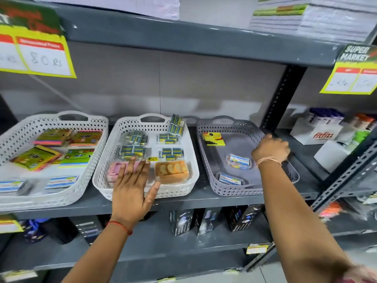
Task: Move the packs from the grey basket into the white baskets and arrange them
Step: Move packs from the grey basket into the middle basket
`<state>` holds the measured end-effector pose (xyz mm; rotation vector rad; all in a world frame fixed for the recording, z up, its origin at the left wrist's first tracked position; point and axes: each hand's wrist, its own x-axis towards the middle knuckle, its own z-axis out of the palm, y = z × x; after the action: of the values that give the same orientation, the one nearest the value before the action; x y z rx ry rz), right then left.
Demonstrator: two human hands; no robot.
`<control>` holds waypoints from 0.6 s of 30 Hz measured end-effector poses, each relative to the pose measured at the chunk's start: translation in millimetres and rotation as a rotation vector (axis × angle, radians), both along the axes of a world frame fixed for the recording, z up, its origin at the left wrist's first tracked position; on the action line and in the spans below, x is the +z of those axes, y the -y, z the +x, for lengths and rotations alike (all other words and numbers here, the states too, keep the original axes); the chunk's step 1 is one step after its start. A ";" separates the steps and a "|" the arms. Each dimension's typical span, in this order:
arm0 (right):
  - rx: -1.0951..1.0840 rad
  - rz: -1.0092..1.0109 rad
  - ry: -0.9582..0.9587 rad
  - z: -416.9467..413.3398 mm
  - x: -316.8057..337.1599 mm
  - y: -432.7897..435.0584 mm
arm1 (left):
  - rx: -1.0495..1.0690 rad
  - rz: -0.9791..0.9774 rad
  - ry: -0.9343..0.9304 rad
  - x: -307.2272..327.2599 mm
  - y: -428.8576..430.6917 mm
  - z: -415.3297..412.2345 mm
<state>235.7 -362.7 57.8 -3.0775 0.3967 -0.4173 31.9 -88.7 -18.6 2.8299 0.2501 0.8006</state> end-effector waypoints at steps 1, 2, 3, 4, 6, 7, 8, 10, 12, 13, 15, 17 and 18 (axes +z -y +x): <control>0.089 0.035 0.086 -0.6 8.4 -7.0 | 0.023 -0.007 -0.014 -0.8 -5.5 -1.8; 0.217 0.078 0.145 -0.1 16.2 -16.1 | 0.053 -0.015 -0.020 -1.6 -12.6 -3.7; 0.381 0.145 0.162 1.4 24.4 -30.5 | 0.086 -0.018 -0.034 -2.2 -22.2 -6.0; 0.552 0.216 0.133 1.8 31.4 -46.3 | 0.116 -0.010 -0.042 -3.7 -31.9 -8.0; 0.849 0.334 -0.021 7.0 37.7 -94.9 | 0.190 -0.019 -0.060 -8.2 -56.9 -11.6; 0.946 0.360 -0.105 6.4 38.4 -112.5 | 0.208 -0.021 -0.061 -9.4 -62.8 -13.3; 1.024 0.365 -0.187 7.2 36.1 -135.5 | 0.216 -0.010 -0.063 -11.6 -71.4 -13.8; 1.094 0.319 -0.335 3.4 26.3 -161.3 | 0.211 0.018 -0.061 -11.3 -71.8 -18.7; 1.108 0.242 -0.462 6.8 10.0 -175.3 | 0.195 0.032 -0.044 -8.5 -65.5 -21.5; 1.113 0.180 -0.510 11.1 0.0 -184.0 | 0.195 0.026 -0.038 -10.0 -64.8 -20.7; 1.120 0.058 -0.561 19.0 -20.0 -197.4 | 0.200 0.000 -0.011 -13.8 -65.6 -17.9; 1.113 -0.003 -0.585 24.1 -34.5 -205.1 | 0.201 -0.007 0.035 -18.1 -68.0 -15.5; 1.109 -0.007 -0.593 24.7 -38.4 -206.9 | 0.200 -0.004 0.049 -20.0 -68.3 -14.8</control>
<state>260.4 -155.9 19.4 -2.7585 -1.2483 0.5142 17.1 -20.3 -38.6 2.8087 0.5329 0.9058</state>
